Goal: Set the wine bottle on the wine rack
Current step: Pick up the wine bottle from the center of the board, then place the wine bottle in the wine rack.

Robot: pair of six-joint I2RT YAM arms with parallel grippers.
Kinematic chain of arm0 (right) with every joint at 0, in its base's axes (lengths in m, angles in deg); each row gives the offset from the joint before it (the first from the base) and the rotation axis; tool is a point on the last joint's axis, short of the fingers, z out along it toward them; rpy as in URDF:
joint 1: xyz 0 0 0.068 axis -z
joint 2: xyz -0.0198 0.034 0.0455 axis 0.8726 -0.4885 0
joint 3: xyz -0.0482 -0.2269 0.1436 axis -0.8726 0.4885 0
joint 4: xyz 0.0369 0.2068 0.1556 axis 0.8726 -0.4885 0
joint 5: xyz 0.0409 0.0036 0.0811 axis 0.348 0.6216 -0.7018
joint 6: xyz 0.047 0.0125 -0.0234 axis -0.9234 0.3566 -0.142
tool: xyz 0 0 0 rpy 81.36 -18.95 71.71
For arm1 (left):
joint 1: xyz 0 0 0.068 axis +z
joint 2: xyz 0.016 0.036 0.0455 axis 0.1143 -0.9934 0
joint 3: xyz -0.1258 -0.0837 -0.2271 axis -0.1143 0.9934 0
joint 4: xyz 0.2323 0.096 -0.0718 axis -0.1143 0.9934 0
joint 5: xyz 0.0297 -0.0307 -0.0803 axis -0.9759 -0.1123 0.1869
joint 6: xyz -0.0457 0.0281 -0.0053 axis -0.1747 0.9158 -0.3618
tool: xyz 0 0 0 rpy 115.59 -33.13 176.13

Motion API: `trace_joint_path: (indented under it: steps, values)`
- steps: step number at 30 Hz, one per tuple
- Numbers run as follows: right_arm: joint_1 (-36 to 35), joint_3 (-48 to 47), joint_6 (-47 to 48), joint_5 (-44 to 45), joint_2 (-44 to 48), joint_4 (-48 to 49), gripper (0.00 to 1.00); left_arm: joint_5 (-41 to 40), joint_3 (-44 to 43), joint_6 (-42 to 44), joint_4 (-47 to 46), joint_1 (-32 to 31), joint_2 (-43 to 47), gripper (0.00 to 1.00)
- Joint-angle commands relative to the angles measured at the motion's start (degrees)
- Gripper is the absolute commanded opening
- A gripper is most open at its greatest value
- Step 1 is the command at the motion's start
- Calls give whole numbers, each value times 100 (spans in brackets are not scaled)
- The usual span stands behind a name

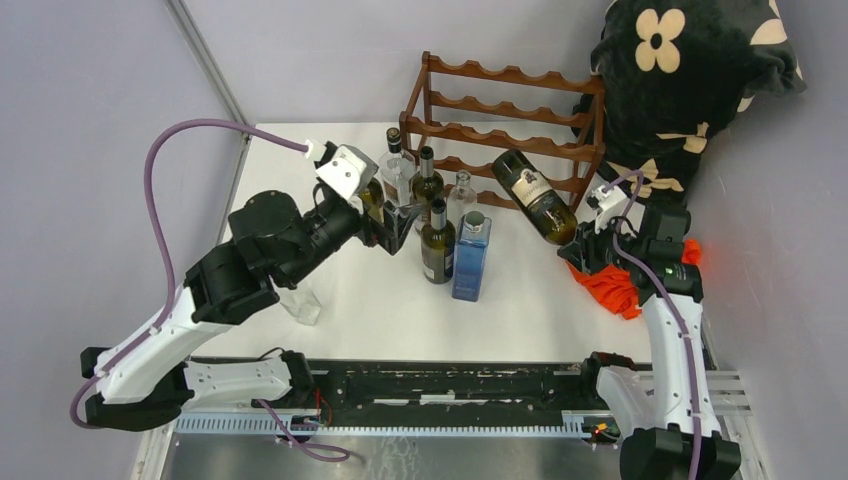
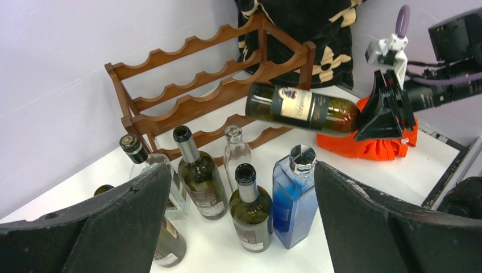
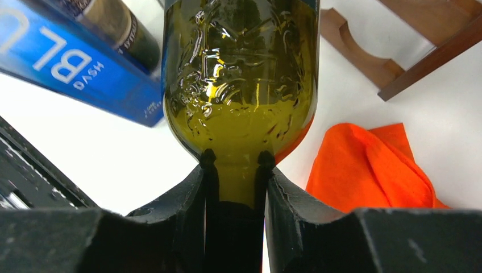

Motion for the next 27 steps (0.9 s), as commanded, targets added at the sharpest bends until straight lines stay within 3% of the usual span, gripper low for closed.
trace_joint_path:
  steps: [1,7,16,27]
  values:
    - [48,168,651,-72,335,439,0,-115,32,220,-445,10,187,100]
    - [59,805,630,339,282,395,0,-162,304,143,-510,5,340,100]
    - [85,891,209,1026,-135,649,0,-251,691,-34,-665,10,590,100]
    - [108,1566,-1182,1164,-315,2055,0,-309,789,-36,-709,10,628,100]
